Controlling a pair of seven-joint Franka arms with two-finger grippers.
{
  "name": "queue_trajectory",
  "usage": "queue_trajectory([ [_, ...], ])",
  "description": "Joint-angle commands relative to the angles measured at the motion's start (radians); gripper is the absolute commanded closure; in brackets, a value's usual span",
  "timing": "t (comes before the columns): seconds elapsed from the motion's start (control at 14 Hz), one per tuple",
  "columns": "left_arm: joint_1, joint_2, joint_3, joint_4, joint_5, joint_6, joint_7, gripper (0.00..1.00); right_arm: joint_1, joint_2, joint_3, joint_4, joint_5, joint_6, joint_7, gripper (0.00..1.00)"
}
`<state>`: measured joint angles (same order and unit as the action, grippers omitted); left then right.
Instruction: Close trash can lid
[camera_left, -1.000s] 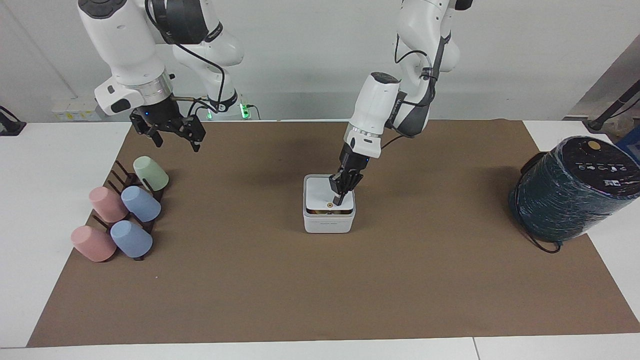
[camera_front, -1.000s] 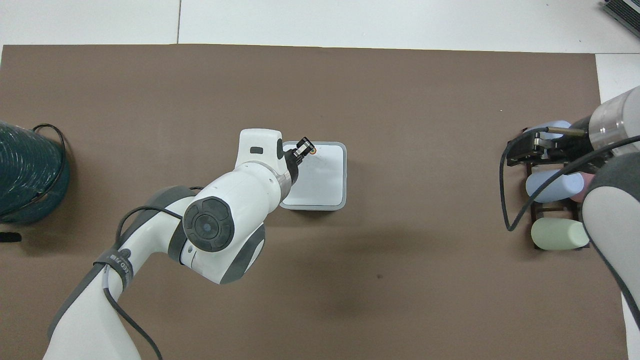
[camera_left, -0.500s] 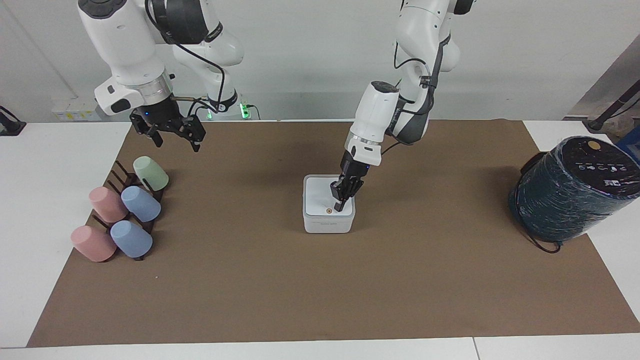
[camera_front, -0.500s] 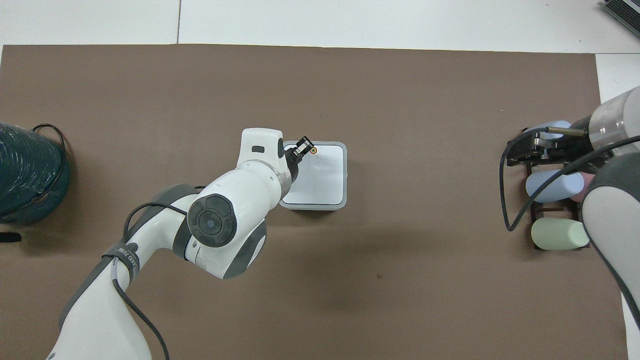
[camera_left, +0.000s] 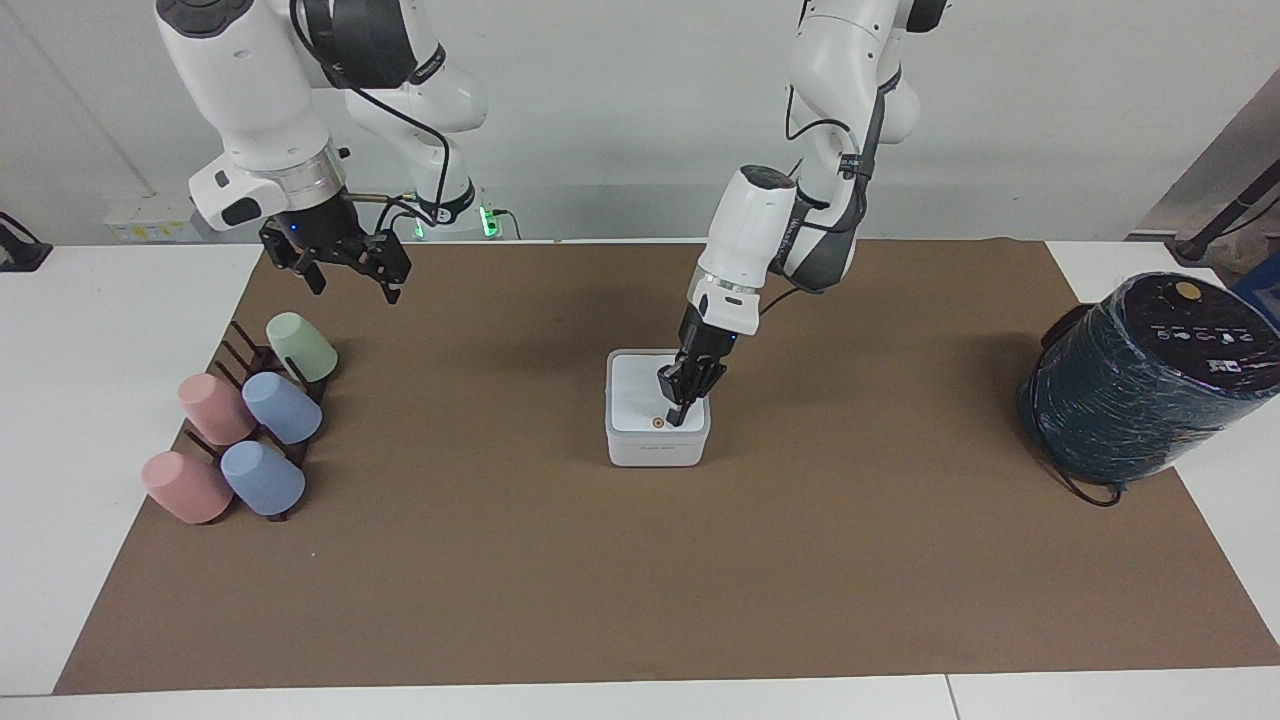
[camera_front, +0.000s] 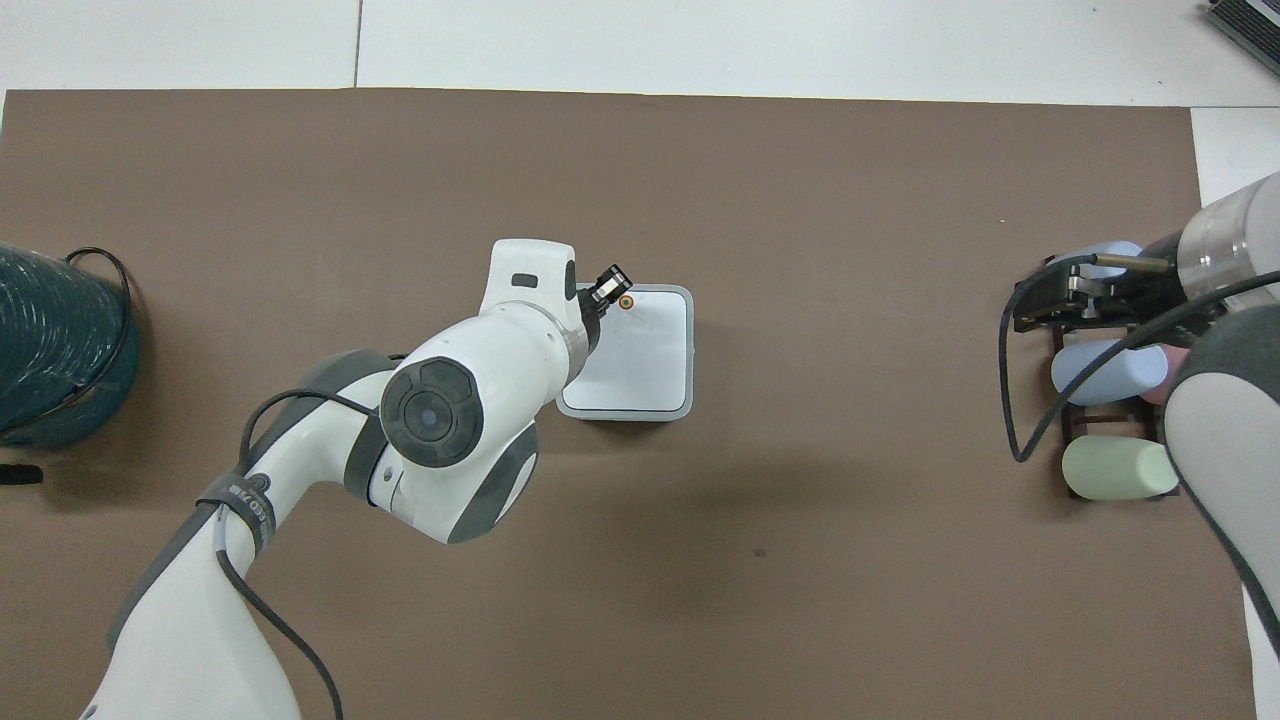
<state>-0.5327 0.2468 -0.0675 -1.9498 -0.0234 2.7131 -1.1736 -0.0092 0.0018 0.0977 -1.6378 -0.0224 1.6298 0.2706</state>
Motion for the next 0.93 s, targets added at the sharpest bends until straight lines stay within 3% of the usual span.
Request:
queue_trajectory([
  [0.0, 0.060, -0.003, 0.000, 0.141, 0.008, -0.220, 0.084, 1.00, -0.021, 0.004, 0.011, 0.010, 0.021, -0.010, -0.021, 0.00],
  [0.29, 0.160, -0.009, -0.003, 0.330, -0.006, -0.531, 0.286, 1.00, -0.021, 0.004, 0.011, 0.010, 0.022, -0.010, -0.021, 0.00],
  [0.86, 0.471, -0.119, 0.001, 0.393, -0.086, -0.887, 0.883, 1.00, -0.021, 0.004, 0.011, 0.010, 0.022, -0.010, -0.021, 0.00],
])
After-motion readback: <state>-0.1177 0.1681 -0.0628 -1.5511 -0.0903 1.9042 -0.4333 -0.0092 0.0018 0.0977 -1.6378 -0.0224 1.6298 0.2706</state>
